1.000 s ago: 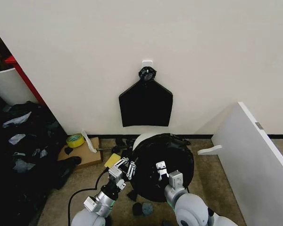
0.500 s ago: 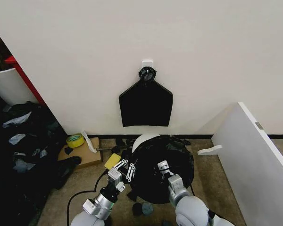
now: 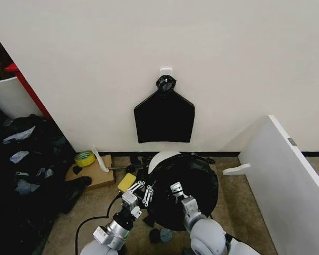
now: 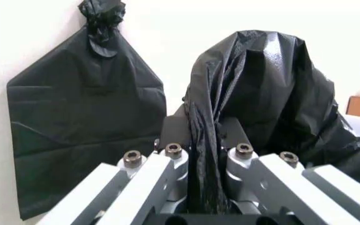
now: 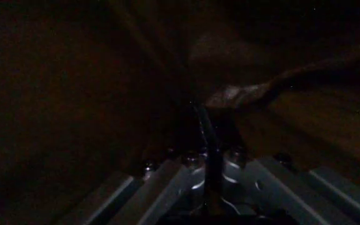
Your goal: Place the garbage bag over the trash bin.
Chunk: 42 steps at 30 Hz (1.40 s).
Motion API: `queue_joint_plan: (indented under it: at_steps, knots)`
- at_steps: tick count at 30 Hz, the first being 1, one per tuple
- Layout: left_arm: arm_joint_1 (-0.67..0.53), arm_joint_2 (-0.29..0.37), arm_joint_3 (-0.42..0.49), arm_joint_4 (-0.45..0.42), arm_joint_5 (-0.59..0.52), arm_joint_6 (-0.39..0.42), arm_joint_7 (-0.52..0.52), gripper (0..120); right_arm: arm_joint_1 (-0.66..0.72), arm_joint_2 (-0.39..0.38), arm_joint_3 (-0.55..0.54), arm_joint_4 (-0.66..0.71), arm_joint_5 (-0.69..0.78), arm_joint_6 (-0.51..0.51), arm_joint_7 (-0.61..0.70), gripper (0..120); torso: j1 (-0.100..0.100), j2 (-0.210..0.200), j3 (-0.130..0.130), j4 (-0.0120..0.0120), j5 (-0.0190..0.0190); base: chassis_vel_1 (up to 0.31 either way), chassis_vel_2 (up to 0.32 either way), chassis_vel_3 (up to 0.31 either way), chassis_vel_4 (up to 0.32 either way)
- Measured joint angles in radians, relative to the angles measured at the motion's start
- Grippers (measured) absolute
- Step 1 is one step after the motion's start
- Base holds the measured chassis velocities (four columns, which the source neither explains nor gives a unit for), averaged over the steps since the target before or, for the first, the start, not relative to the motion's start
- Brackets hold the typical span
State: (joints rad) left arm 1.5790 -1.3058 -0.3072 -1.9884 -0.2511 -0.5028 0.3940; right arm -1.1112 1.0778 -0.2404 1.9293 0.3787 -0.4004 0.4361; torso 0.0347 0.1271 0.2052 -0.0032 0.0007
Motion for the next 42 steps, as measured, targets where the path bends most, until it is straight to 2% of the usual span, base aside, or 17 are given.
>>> queue_joint_plan:
  at_steps: [4, 7, 15, 18, 22, 36, 42]
  knots:
    - [0.001, -0.002, 0.003, -0.001, 0.000, 0.000, 0.000, 5, 0.009, 0.007, 0.006, -0.015, -0.014, 0.010, 0.006, 0, 0.000, 0.000, 0.000, 0.0001, 0.0000, 0.000, 0.000, 0.000, 0.000]
    - [-0.010, -0.005, 0.004, 0.008, -0.002, 0.001, 0.001, 5, -0.009, -0.002, 0.029, -0.031, -0.100, 0.085, -0.008, 0, 0.000, 0.000, 0.000, 0.0000, 0.0000, 0.000, 0.000, 0.000, 0.000]
    - [-0.051, -0.009, 0.000, 0.047, -0.034, 0.011, -0.005, 5, -0.128, -0.070, 0.055, 0.081, -0.139, 0.191, -0.064, 0, 0.000, 0.000, 0.000, -0.0003, 0.0000, 0.000, 0.000, 0.000, 0.000]
    - [-0.059, -0.014, 0.001, 0.055, -0.045, 0.018, -0.008, 5, -0.148, -0.076, 0.065, 0.099, -0.144, 0.265, -0.115, 0, 0.000, 0.000, 0.000, -0.0002, 0.0001, 0.000, 0.000, 0.000, 0.000]
    - [-0.056, -0.014, 0.004, 0.056, -0.045, 0.019, -0.007, 5, -0.135, -0.070, 0.077, 0.100, -0.151, 0.302, -0.146, 0, 0.000, 0.000, 0.000, -0.0002, 0.0000, 0.000, 0.000, 0.000, 0.000]
    - [-0.014, -0.007, 0.005, 0.025, -0.009, 0.005, 0.009, 5, 0.065, -0.028, 0.044, 0.046, 0.158, 0.044, 0.032, 0, 0.000, 0.000, 0.000, 0.0000, 0.0000, 0.000, 0.000, 0.000, 0.000]
    - [-0.008, -0.007, 0.006, 0.023, -0.005, -0.002, 0.018, 5, 0.093, -0.030, 0.045, -0.001, 0.172, 0.021, 0.037, 0, 0.000, 0.000, 0.000, -0.0002, 0.0000, 0.000, 0.000, 0.000, 0.000]
